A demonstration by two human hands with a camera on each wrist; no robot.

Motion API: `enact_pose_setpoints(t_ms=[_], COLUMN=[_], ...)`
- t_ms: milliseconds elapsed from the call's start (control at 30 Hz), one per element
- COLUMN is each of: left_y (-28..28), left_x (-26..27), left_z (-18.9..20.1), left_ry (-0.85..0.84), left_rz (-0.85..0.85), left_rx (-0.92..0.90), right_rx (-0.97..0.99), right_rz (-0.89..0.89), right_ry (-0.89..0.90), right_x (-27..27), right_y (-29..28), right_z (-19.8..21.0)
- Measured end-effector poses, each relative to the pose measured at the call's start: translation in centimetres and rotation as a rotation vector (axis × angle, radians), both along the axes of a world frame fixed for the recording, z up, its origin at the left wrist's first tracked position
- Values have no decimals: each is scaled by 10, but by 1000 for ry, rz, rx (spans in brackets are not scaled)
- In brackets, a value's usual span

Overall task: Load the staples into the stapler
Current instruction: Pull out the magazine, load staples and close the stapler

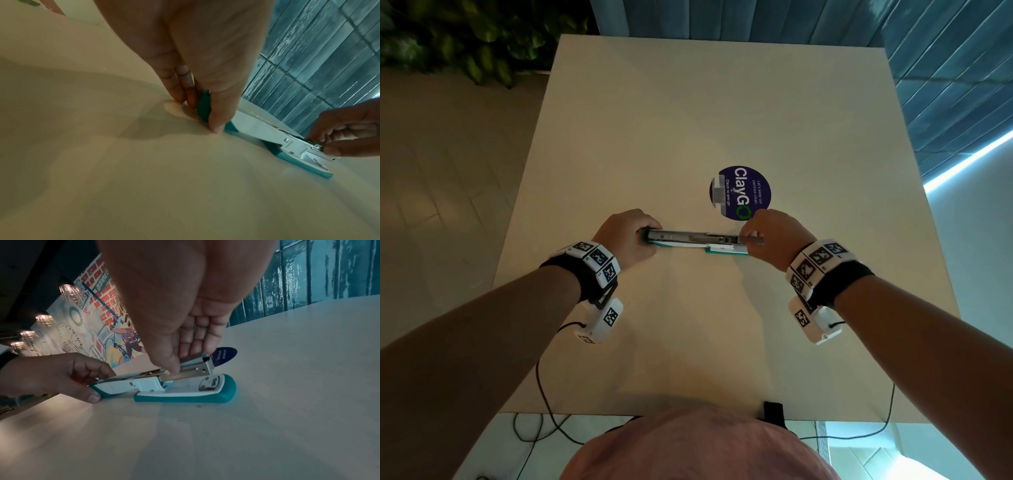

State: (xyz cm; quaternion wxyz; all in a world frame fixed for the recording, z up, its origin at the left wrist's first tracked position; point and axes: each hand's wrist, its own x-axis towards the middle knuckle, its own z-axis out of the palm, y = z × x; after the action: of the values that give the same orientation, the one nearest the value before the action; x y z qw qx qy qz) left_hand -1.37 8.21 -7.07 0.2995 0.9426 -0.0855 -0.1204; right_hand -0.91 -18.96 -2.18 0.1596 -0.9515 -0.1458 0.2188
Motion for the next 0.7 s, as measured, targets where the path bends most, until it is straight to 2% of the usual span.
enact_pose_setpoints(t_ms=[367,533,700], left_y=[1,0,0], left_x=[-1,0,2], left_z=[0,0,-1], left_ry=[-16,-3,19], left_rz=[-4,-1,-15], left_rx=[-19,-1,14], right_rx=[-81,47,73], right_rz=[49,-109,-240], right_ry=[17,15,39], right_x=[0,-6,-10], right_y=[-5,-16,-28], right_z=[-9,-23,-41])
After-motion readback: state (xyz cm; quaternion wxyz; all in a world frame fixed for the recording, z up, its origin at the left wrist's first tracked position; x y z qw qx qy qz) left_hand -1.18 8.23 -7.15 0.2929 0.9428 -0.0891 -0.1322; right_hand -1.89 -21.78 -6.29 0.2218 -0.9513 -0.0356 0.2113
